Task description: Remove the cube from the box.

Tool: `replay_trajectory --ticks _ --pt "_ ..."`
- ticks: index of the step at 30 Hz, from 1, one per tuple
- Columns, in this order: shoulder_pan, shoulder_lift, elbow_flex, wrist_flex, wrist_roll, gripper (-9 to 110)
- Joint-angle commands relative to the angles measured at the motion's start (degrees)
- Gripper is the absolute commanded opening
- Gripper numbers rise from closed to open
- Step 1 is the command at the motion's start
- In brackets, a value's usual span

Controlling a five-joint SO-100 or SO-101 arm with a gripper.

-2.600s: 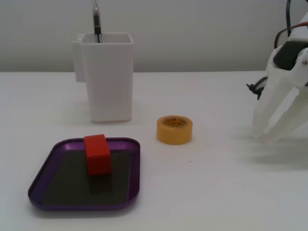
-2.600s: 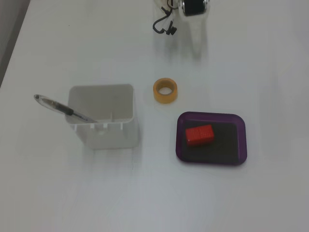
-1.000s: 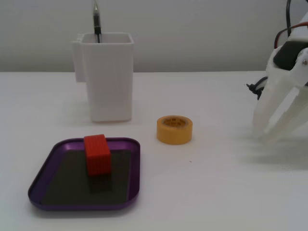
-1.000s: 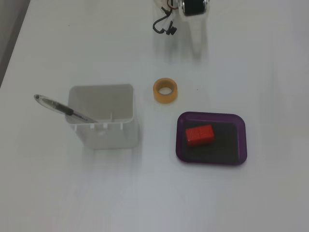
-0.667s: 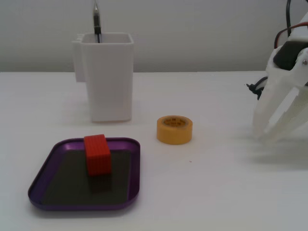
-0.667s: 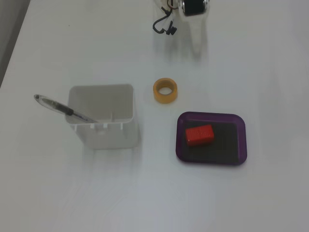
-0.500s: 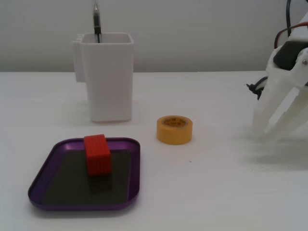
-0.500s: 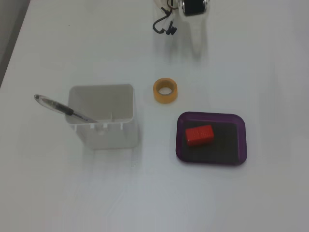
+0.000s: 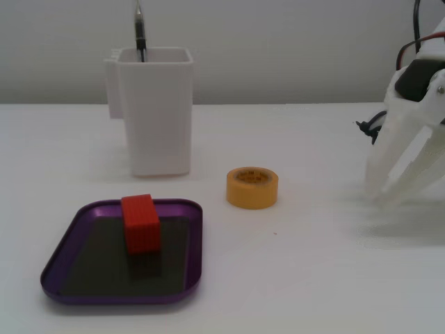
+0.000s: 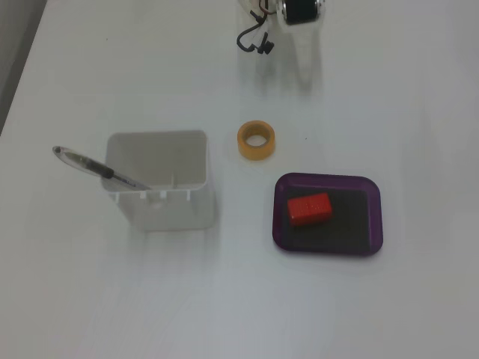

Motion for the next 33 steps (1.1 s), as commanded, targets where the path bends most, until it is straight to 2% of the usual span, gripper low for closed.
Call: replay_trajectory --ticks 1,8,13,16,19,23,29,33 --pt "0.09 5.98 0.44 -0.53 -0.26 1" --pt "0.18 5.98 -0.88 -0.7 0.0 2" --pt "1.23 5.71 -9.67 -4.66 -0.35 2" --pt "6.77 2.02 -17.23 -7.73 -0.35 2" --pt "9.67 -10.37 -27.51 -9.32 -1.14 2" --pt "9.14 -35.33 -47.2 -6.68 -1.49 3" --pt "-1.14 -70.4 -76.55 5.19 -1.76 17" --pt "-3.96 -87.98 -92.55 6.77 -2.9 23"
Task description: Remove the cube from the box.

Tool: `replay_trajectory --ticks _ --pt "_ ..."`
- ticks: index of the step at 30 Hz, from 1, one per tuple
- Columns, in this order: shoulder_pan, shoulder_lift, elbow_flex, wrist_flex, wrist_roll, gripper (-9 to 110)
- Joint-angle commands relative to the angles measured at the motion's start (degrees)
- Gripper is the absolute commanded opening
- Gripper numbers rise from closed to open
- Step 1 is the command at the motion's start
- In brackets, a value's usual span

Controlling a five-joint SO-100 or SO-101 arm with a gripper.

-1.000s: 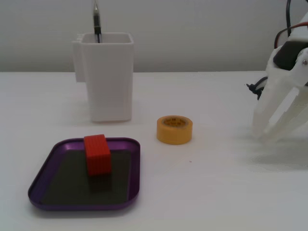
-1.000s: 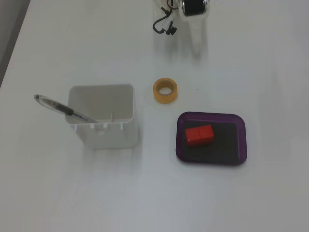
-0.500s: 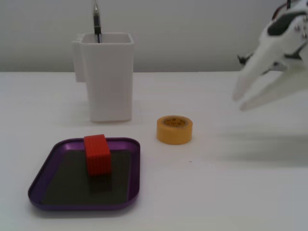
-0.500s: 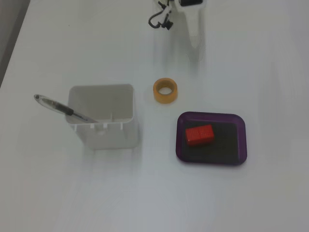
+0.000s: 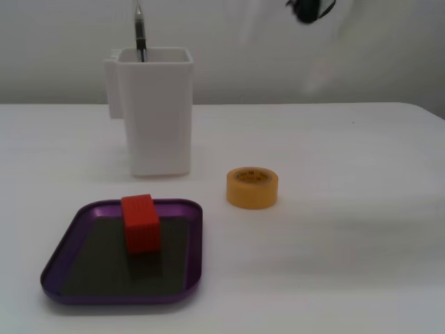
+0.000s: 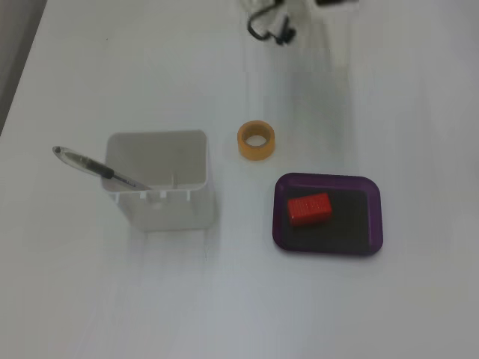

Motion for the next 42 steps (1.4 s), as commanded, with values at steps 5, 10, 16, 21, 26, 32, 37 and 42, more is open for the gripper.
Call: replay_trajectory --ticks 5,10,16,21,26,32,37,42 --pt "-0.7 -29.27 -30.94 0.97 -0.26 23" --pt "0.0 -43.77 -43.59 1.05 -2.64 23" --pt "4.92 -53.0 -49.04 2.81 -6.24 23" --pt "9.49 -56.16 -49.48 1.85 -9.05 23" --pt "10.72 -57.3 -49.48 1.85 -9.4 23" --pt "10.11 -60.38 -49.48 -0.62 -8.96 23" --pt "10.02 -63.54 -49.57 -1.49 -8.88 23" --pt "10.02 -64.6 -49.57 -2.72 -9.23 21"
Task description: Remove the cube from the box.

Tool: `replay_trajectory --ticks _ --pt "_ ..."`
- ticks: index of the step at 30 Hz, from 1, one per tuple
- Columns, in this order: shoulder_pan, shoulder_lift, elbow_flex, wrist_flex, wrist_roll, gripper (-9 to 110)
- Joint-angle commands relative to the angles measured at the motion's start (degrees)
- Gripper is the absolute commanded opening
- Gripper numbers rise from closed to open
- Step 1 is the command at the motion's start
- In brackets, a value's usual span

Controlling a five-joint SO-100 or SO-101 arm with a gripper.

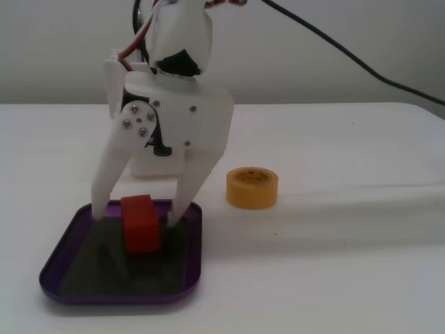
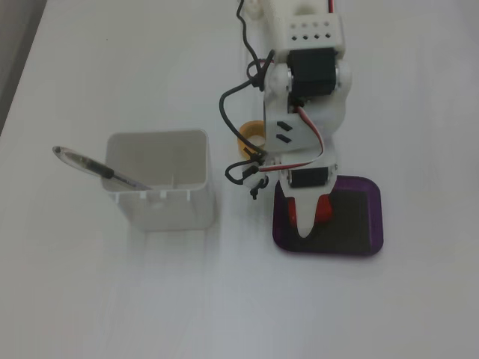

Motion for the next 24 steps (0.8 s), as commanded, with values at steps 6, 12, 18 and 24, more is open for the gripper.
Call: replay_trajectory --ticks 6,12,18,24 --pt "-0.53 0.62 -1.93 -2.11 -0.26 0" --pt "-0.79 1.58 -2.11 -2.02 -0.09 -1" --pt "-2.02 7.12 -10.9 4.75 0.44 -1" --pt "-4.57 14.06 -17.4 16.35 2.72 -1"
